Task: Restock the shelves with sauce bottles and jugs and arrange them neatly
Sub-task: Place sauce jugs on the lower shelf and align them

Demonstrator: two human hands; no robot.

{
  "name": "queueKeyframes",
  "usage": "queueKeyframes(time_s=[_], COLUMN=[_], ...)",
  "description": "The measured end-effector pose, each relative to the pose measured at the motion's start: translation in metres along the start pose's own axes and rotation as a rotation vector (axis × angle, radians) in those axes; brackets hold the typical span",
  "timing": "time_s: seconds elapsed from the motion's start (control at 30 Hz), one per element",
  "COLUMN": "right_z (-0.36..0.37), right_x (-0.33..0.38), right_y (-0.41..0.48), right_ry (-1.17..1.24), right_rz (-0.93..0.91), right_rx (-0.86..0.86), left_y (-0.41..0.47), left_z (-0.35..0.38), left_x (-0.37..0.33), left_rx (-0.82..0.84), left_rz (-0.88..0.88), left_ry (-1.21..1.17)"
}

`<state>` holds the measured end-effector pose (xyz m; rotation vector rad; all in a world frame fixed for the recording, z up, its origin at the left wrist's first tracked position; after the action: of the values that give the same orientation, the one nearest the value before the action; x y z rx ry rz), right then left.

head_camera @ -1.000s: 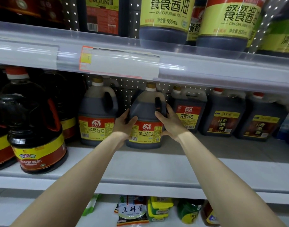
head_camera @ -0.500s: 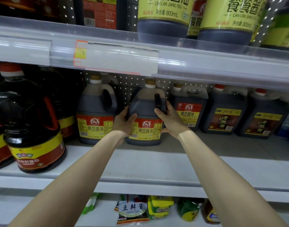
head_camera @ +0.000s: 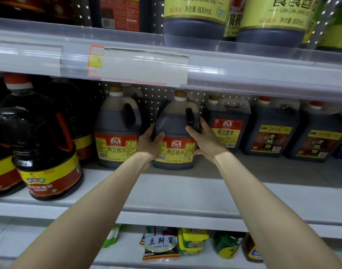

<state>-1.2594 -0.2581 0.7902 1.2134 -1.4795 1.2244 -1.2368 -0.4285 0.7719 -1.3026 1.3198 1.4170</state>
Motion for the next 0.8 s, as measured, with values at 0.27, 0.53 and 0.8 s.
queueKeyframes(time_s=[0.27, 0.53, 0.8], right_z=[0.000, 0.011, 0.023], right_x=[-0.008, -0.024, -0.087], right_y=[-0.034, -0.112, -0.192], right_ry=[0.059, 0.010, -0.035], right_rz=[-0.043, -0.116, -0.065], right_rx=[-0.076, -0.110, -0.107], left_y=[-0.021, -0.097, -0.196], left_z=[-0.008, -0.030, -0.055], left_x=[-0.004, -0.016, 0.031], left_rx=[-0.022, 0.050, 0.172], left_rz=[-0.031, 0.052, 0.027], left_ry=[-0.042, -0.021, 0.066])
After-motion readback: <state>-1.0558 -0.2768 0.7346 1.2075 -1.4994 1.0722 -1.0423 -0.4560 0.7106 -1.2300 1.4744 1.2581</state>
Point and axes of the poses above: each hand's wrist, its own y-axis towards the middle knuckle, its own z-axis out of the palm, x = y × z, the point moved 1 cm from there along y, towards the middle knuckle, and after that the axes turned 8 degrees about z, right-handed, at the moved point
